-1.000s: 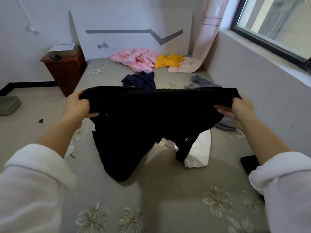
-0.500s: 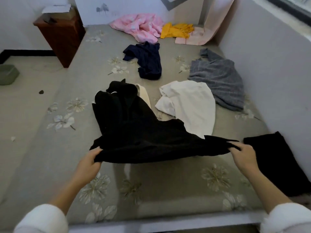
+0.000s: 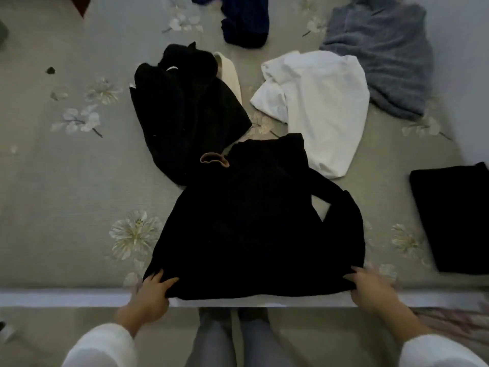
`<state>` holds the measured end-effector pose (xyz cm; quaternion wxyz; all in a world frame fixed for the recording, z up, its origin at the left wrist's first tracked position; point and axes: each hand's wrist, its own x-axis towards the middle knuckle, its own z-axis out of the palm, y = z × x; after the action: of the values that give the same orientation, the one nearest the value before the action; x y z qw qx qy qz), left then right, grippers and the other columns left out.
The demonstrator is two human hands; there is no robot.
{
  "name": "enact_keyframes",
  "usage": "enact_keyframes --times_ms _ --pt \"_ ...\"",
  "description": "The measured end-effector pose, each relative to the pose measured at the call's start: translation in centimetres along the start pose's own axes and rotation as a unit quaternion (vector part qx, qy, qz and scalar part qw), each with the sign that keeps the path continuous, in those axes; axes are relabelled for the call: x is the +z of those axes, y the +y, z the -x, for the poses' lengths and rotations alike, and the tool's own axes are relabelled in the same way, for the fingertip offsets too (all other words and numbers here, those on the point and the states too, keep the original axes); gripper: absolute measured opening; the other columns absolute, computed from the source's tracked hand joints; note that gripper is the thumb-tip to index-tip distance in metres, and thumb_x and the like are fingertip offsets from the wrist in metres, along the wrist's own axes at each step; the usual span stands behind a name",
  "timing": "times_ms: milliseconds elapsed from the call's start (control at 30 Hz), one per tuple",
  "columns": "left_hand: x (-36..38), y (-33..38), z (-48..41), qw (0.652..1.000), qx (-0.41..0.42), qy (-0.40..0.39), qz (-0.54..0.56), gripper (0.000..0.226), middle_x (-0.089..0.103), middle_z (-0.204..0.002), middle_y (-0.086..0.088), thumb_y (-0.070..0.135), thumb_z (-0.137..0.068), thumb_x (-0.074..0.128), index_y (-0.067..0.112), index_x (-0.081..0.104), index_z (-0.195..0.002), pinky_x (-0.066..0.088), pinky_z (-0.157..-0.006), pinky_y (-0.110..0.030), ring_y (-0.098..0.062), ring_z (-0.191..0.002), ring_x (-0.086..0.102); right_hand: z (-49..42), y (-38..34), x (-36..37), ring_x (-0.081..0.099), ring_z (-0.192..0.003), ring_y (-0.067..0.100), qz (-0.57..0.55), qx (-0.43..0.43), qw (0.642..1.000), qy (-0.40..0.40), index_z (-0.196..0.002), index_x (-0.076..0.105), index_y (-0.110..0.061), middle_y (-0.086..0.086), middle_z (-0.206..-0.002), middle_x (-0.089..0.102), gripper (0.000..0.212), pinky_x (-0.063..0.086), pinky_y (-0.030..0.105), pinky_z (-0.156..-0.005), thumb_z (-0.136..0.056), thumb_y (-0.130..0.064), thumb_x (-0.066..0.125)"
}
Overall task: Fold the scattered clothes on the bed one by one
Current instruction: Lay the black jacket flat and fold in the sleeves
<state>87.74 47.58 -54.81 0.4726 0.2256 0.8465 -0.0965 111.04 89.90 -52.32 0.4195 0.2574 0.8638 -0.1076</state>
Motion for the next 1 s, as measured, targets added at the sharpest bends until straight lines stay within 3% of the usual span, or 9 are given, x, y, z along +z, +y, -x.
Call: enact_keyframes --times_ms 133,233,333,400,533,633,733,867,1000 --pt "1.1 3.4 -1.1 0.997 -0.069 0.011 0.038 0.057 0.029 -0.149 -0.005 0.032 -0.094 0.044 0.027 0.027 -0.147 0.032 -0.108 -0.045 -0.029 -0.138 0.022 -1.7 -2.4 0.9 0.047 -0.122 0.023 -0.05 0.019 0.997 0.047 -0.136 0.049 -0.017 0.005 -0.135 0.05 0.048 0.044 0.033 -0.097 -0.088 -0.017 0.052" --pt "0.8 7.6 -2.1 0.984 -0.048 0.119 0.122 0.068 0.031 -0.145 -0.002 0.038 -0.087 0.054 0.026 0.024 -0.147 0.03 -0.105 -0.045 -0.025 -0.135 0.024 -3.5 -6.2 1.0 0.038 -0.129 0.026 -0.199 0.001 0.975 0.103 -0.146 0.031 -0.015 0.007 -0.145 0.037 0.067 0.039 0.038 -0.103 -0.085 -0.019 0.059" --pt "0.7 11.2 -3.1 0.961 -0.037 0.122 0.246 0.093 0.027 -0.148 -0.001 0.048 -0.082 0.063 0.025 0.006 -0.152 0.023 -0.108 -0.048 -0.024 -0.138 0.021 -5.3 -9.1 1.4 0.028 -0.134 0.03 -0.273 -0.002 0.959 0.079 -0.151 0.011 -0.024 0.004 -0.153 0.016 0.091 0.036 0.045 -0.107 -0.08 -0.023 0.068" --pt "0.6 12.5 -4.1 0.932 -0.073 0.148 0.322 0.086 0.038 -0.141 -0.002 0.05 -0.083 0.063 0.024 0.016 -0.151 0.022 -0.107 -0.048 -0.024 -0.134 0.028 -6.3 -9.7 1.5 0.03 -0.131 0.033 -0.267 0.013 0.96 0.086 -0.147 0.025 -0.024 0.009 -0.149 0.019 0.077 0.038 0.041 -0.104 -0.083 -0.023 0.067" --pt "0.7 12.1 -4.8 0.928 -0.018 0.161 0.335 0.012 0.057 -0.093 0.002 0.025 -0.087 0.061 0.023 0.062 -0.098 0.041 -0.091 -0.039 -0.021 -0.101 0.052 -6.8 -8.5 1.3 0.046 -0.112 0.027 -0.208 -0.025 0.973 0.099 -0.114 0.059 -0.013 0.005 -0.117 0.047 0.029 0.045 0.034 -0.088 -0.086 -0.02 0.061" --pt "0.5 10.8 -4.6 0.953 0.039 0.053 0.294 0.03 0.048 -0.066 0.006 0.013 -0.081 0.061 0.025 0.045 -0.059 0.048 -0.071 -0.037 -0.019 -0.072 0.054 -6.5 -7.0 1.0 0.05 -0.108 0.027 -0.178 -0.04 0.983 0.036 -0.111 0.058 -0.014 0.002 -0.106 0.045 0.028 0.047 0.035 -0.084 -0.083 -0.021 0.061" --pt "-0.7 9.3 -4.7 0.971 0.027 -0.022 0.237 0.03 0.063 -0.079 0.008 0.0 -0.082 0.05 0.022 0.07 -0.073 0.046 -0.076 -0.024 -0.016 -0.09 0.062 -6.8 -6.4 -0.3 0.045 -0.119 0.024 -0.206 -0.023 0.977 0.047 -0.126 0.051 -0.019 0.002 -0.126 0.044 0.045 0.043 0.038 -0.095 -0.083 -0.027 0.063" --pt "-5.1 8.2 -7.0 0.925 -0.046 0.169 0.338 0.027 0.07 -0.086 0.001 0.003 -0.086 0.051 0.025 0.067 -0.084 0.049 -0.075 -0.026 -0.017 -0.084 0.065 -9.5 -7.6 -3.7 0.042 -0.122 0.023 -0.23 -0.022 0.965 0.127 -0.126 0.052 -0.016 0.003 -0.127 0.046 0.041 0.04 0.04 -0.099 -0.087 -0.029 0.06" --pt "-10.4 9.1 -11.8 0.881 0.007 0.315 0.353 0.028 0.061 -0.101 -0.001 0.013 -0.089 0.055 0.017 0.058 -0.117 0.048 -0.08 -0.032 -0.017 -0.091 0.059 -13.8 -10.9 -6.9 0.045 -0.12 0.022 -0.25 -0.061 0.954 0.155 -0.124 0.052 -0.014 0.003 -0.123 0.048 0.037 0.041 0.037 -0.098 -0.089 -0.024 0.059"
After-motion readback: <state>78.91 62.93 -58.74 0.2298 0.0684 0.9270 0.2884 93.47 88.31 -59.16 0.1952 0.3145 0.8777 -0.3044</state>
